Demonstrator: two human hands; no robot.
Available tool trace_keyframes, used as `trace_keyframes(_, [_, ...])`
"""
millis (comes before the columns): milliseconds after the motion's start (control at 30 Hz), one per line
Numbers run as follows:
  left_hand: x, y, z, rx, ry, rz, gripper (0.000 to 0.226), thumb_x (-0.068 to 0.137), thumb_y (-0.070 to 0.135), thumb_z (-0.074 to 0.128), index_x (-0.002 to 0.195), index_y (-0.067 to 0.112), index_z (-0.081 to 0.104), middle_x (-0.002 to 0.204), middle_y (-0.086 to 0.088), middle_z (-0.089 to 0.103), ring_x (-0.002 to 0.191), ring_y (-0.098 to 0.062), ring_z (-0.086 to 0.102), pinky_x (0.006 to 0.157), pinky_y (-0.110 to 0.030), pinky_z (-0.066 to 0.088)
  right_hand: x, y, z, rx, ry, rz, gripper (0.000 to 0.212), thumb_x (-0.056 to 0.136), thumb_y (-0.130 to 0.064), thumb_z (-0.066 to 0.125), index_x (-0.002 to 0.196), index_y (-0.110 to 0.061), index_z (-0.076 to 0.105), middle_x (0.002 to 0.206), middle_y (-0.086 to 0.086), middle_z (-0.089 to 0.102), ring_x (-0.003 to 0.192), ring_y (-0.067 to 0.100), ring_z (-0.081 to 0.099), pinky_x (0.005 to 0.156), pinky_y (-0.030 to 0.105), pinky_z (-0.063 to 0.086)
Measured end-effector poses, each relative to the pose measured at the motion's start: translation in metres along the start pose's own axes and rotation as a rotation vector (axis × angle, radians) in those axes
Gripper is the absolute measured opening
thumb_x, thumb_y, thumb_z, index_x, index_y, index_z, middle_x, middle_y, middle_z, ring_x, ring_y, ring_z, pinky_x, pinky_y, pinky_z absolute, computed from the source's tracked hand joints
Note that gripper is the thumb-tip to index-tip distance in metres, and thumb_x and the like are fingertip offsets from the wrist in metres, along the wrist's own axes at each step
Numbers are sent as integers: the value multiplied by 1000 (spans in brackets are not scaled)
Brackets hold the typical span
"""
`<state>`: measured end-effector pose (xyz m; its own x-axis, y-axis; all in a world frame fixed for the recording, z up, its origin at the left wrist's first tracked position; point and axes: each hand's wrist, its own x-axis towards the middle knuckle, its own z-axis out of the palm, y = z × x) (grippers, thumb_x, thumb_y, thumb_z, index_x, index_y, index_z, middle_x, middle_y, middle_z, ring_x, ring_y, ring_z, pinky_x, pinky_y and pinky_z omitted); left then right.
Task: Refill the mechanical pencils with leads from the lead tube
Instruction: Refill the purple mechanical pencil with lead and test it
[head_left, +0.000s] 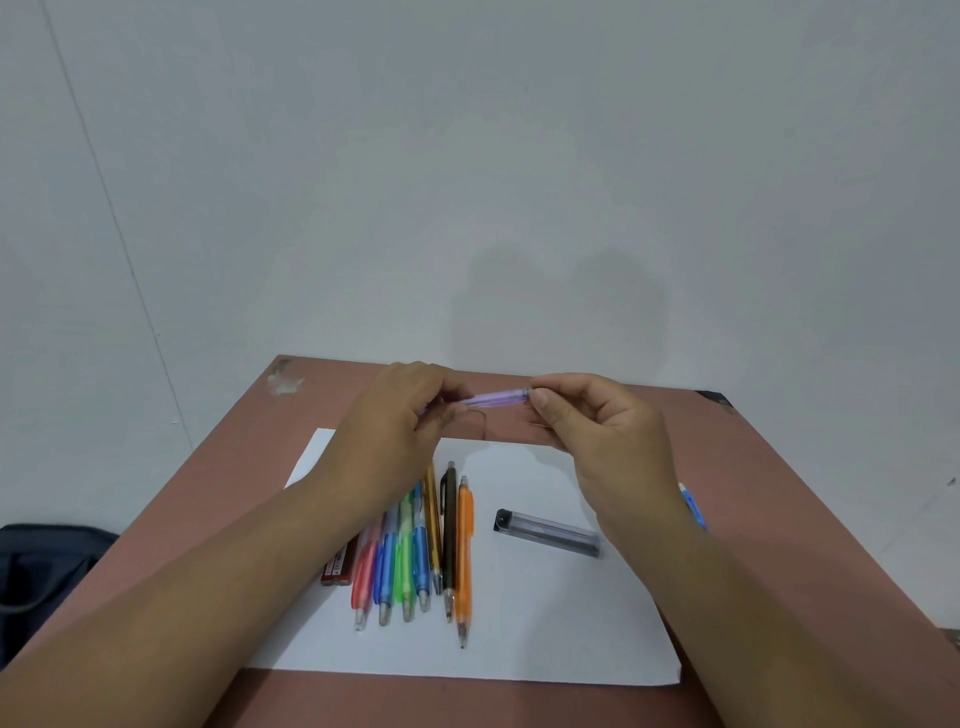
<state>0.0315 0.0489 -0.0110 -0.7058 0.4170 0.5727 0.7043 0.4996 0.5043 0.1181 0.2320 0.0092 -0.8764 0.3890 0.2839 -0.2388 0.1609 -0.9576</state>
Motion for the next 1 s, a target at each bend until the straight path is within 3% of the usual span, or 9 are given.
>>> trace_keyframes(200, [-3,6,-3,-67,-37,-35,16,97,22,62,107,31,72,91,18,66,88,-1,58,71,-13,43,3,-1,-2,52,-26,70,12,93,-11,70,99,-17,78,90,2,79,88,16,76,90,37,59])
trace_keyframes(367, [-9,28,-1,-297,-131,-173,24,95,29,63,91,52,64,79,31,67,78,9,60,65,-5,44,1,-2,2,237,-135,162,24,102,-23,55,102,-11,76,101,11,77,96,25,74,83,37,59])
trace_keyframes(500, [-11,39,1,-519,-166,-278,14,95,34,61,93,31,75,84,7,72,71,-8,68,64,-23,58,6,-4,2,458,-73,179,29,107,-26,44,101,-7,66,101,18,74,94,34,72,86,44,59])
trace_keyframes(567, [-11,39,2,-698,-244,-377,30,99,37,54,98,16,76,89,-6,75,77,-18,69,68,-36,61,9,-5,1,607,-28,212,28,107,-31,43,101,-10,60,86,14,71,82,30,71,81,44,60])
trace_keyframes(700, [-13,42,3,-1018,-390,-550,67,94,57,38,108,0,72,89,-25,70,77,-33,64,68,-39,57,17,-6,-10,977,7,279,26,104,-37,48,92,-15,54,72,4,47,58,19,48,65,33,54])
trace_keyframes(800, [-13,43,3,-1066,-448,-528,74,95,59,31,111,-2,71,89,-25,68,78,-34,62,68,-38,56,22,-2,-21,1113,-21,291,33,102,-41,44,81,-16,50,70,2,39,55,15,36,56,25,40])
trace_keyframes(1000, [-16,41,8,-1029,-502,-406,72,94,64,34,113,6,72,98,-28,70,81,-34,64,67,-39,54,23,-3,-28,1173,-20,272,44,97,-48,38,67,-16,41,67,0,35,54,16,29,54,27,30])
